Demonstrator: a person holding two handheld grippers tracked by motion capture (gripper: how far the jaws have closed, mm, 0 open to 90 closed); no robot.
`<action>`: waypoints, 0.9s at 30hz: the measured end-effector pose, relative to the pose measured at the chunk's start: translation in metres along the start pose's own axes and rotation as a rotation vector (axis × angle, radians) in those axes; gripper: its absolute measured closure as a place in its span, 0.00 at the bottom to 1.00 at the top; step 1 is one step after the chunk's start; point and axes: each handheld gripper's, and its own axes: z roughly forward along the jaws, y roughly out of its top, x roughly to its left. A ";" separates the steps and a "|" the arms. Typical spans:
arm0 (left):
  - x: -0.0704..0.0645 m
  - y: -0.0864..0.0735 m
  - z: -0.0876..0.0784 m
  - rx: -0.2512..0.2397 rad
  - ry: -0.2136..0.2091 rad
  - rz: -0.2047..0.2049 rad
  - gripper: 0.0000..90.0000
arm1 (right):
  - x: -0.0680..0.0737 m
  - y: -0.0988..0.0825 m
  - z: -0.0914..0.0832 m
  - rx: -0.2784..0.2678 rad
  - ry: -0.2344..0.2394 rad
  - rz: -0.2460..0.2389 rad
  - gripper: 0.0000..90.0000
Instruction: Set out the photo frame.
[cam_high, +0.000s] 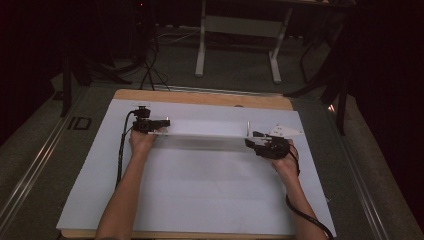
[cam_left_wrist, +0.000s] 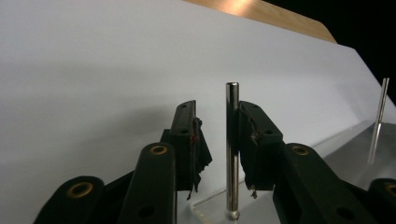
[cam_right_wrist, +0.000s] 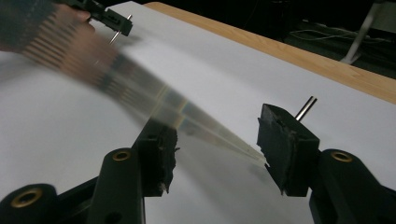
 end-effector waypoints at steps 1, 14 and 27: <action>0.000 0.000 -0.003 -0.011 0.000 0.003 0.76 | 0.000 0.000 0.000 -0.004 0.000 0.003 0.52; 0.002 -0.006 -0.028 -0.059 0.006 0.065 0.71 | -0.005 0.008 0.003 -0.001 -0.015 0.024 0.54; -0.011 -0.014 -0.056 -0.120 0.038 0.196 0.68 | -0.007 0.011 0.005 -0.002 -0.025 0.032 0.55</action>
